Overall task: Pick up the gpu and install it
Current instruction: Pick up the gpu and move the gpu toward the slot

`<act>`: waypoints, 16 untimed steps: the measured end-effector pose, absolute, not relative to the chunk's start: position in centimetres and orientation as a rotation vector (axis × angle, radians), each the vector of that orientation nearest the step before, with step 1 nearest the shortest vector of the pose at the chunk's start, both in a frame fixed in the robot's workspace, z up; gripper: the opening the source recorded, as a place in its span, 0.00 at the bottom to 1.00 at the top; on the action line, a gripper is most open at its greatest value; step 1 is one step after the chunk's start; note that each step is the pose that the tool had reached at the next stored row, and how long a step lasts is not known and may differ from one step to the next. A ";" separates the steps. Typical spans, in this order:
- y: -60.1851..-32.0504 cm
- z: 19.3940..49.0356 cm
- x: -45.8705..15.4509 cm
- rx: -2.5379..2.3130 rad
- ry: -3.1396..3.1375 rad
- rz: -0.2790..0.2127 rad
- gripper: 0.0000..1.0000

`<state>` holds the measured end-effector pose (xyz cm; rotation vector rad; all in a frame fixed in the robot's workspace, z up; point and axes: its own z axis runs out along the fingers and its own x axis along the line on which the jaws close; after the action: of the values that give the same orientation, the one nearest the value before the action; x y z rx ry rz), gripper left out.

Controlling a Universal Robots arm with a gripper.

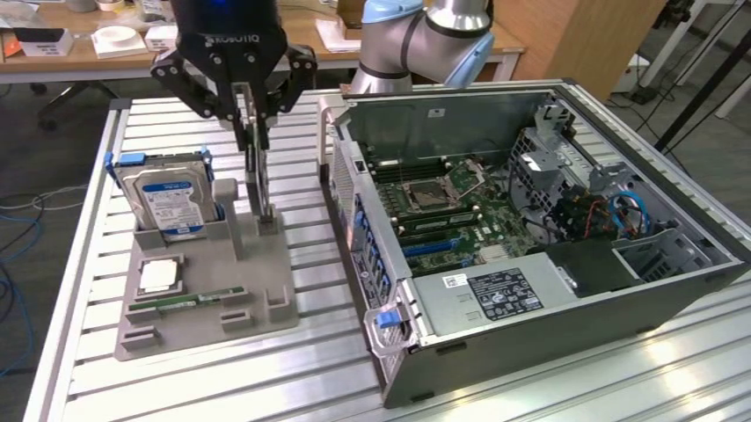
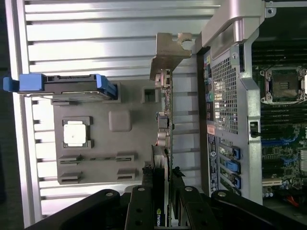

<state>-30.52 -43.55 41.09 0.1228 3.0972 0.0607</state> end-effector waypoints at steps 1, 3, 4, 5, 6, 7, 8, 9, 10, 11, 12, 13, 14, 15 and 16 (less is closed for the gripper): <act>-43.6 41.3 -30.5 0.123 3.097 0.061 0.26; -43.5 41.6 -30.5 0.123 3.097 0.061 0.26; -43.6 41.8 -30.5 0.123 3.097 0.061 0.26; -43.6 42.0 -30.5 0.123 3.097 0.061 0.26; -43.6 42.2 -30.5 0.123 3.097 0.061 0.26; -43.6 42.3 -30.5 0.123 3.097 0.061 0.26; -43.6 42.5 -30.5 0.123 3.097 0.061 0.26; -43.5 42.6 -30.5 0.123 3.097 0.061 0.26; -43.6 42.8 -30.5 0.123 3.097 0.061 0.26; -43.6 42.9 -30.5 0.123 3.097 0.061 0.26; -43.6 43.1 -30.5 0.123 3.097 0.061 0.26; -43.6 43.2 -30.5 0.123 3.097 0.061 0.26; -43.5 43.4 -30.5 0.123 3.097 0.061 0.26; -43.6 43.6 -30.5 0.123 3.097 0.061 0.26; -43.6 43.7 -30.5 0.123 3.097 0.061 0.26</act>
<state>-30.52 -43.55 43.72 0.1228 3.0972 0.0609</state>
